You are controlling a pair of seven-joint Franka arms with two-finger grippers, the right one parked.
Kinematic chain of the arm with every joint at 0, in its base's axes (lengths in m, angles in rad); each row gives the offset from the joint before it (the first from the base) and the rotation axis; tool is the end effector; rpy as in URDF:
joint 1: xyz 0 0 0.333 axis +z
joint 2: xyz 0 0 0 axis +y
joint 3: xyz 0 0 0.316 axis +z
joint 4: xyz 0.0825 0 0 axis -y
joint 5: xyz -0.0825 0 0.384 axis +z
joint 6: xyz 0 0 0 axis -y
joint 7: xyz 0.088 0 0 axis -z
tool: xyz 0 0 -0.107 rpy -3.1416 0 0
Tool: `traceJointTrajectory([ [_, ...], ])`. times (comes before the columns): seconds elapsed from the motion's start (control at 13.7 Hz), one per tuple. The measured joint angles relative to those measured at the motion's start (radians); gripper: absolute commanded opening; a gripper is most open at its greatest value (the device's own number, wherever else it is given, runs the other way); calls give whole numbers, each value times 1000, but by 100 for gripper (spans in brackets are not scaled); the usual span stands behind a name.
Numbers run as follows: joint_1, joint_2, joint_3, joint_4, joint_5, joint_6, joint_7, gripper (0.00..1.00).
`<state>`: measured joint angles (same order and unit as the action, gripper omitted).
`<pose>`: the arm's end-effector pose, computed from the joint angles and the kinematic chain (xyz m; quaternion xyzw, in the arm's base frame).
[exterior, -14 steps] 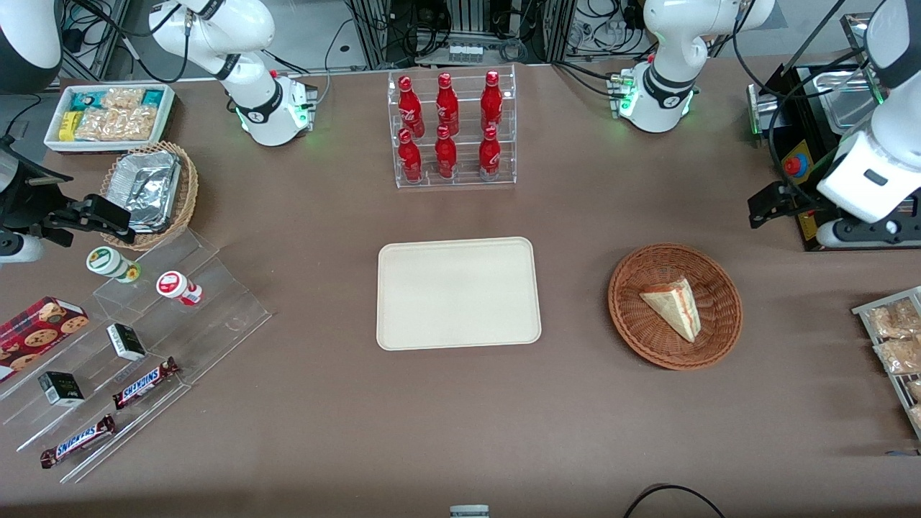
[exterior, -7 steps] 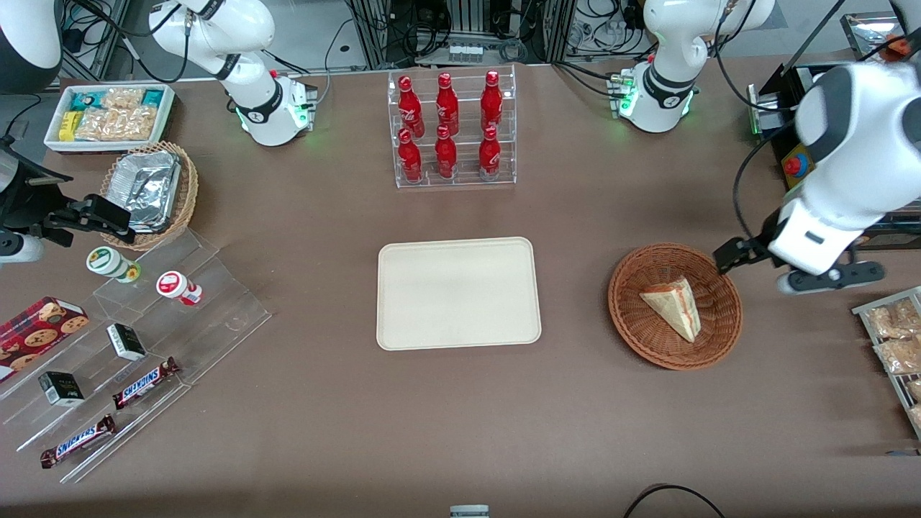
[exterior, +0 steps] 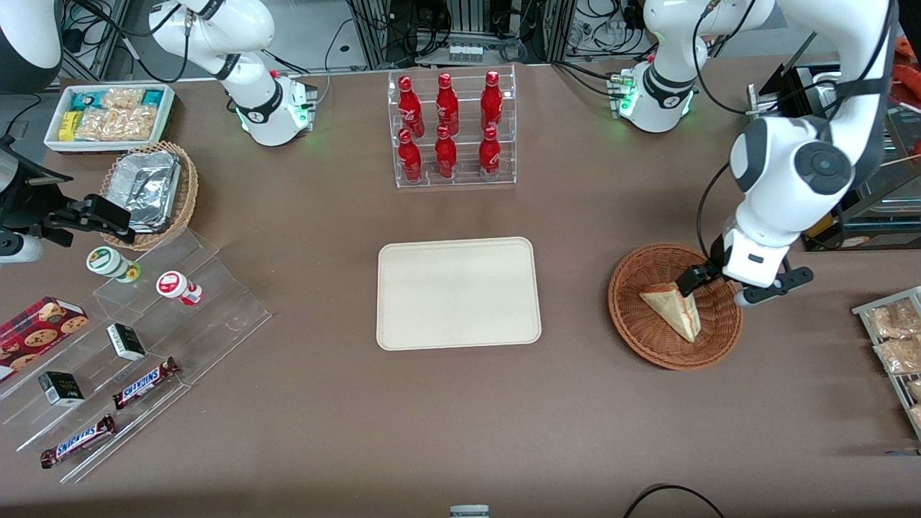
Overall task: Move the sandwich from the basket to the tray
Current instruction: 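Lower the left gripper onto the wrapped sandwich and close on it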
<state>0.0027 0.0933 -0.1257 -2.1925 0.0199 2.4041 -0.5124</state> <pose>0.5515 -0.0675 0.3550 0.9806 0.1869 0.0569 0.0174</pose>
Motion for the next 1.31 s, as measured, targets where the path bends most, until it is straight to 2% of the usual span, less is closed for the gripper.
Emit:
traceJointTrajectory([
  [0.51, 0, 134, 0, -43, 0, 161, -54, 100],
  [0.58, 0, 153, 0, -44, 0, 174, -56, 92],
  [0.66, 0, 170, 0, -44, 0, 181, -58, 66],
  [0.73, 0, 181, 1, -44, 0, 188, -59, 29],
  [0.8, 1, 187, 1, -43, 0, 191, -61, 0],
  [1.31, 2, 138, 1, -19, 0, 134, -62, 0],
])
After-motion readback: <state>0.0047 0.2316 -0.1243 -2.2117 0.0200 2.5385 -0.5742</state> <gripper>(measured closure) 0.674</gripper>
